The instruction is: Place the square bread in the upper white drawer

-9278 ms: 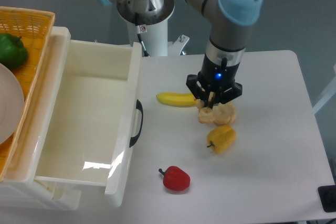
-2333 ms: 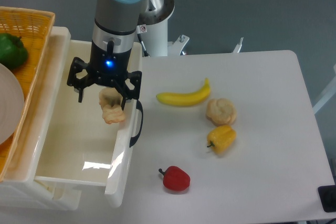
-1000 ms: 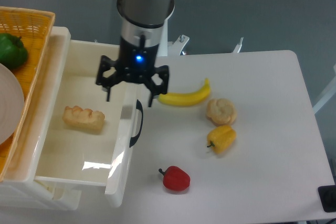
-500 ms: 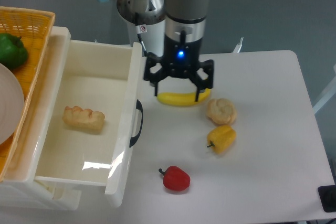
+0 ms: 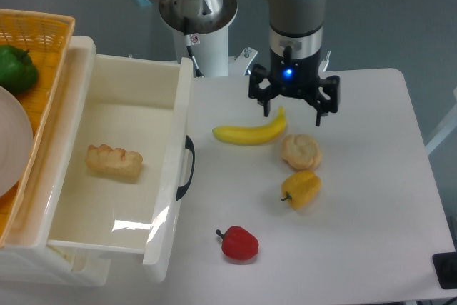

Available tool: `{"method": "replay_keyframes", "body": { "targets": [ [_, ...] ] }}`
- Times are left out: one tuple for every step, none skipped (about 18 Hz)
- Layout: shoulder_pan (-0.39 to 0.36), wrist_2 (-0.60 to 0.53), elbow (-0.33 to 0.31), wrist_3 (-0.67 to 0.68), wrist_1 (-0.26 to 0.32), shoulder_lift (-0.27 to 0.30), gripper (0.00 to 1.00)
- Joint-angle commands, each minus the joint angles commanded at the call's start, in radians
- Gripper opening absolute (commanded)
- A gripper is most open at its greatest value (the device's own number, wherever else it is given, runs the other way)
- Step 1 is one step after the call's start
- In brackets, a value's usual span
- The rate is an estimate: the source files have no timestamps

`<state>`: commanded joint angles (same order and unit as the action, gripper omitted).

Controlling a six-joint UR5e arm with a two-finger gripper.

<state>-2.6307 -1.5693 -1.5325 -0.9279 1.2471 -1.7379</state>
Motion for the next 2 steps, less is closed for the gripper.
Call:
{"method": "replay_keyframes", "body": {
  "targets": [
    [-0.003,0.0,0.002,-0.021,0.0,-0.005,1.0],
    [-0.011,0.0,0.0,-0.038,0.002,-0.005,1.0]
  ]
}}
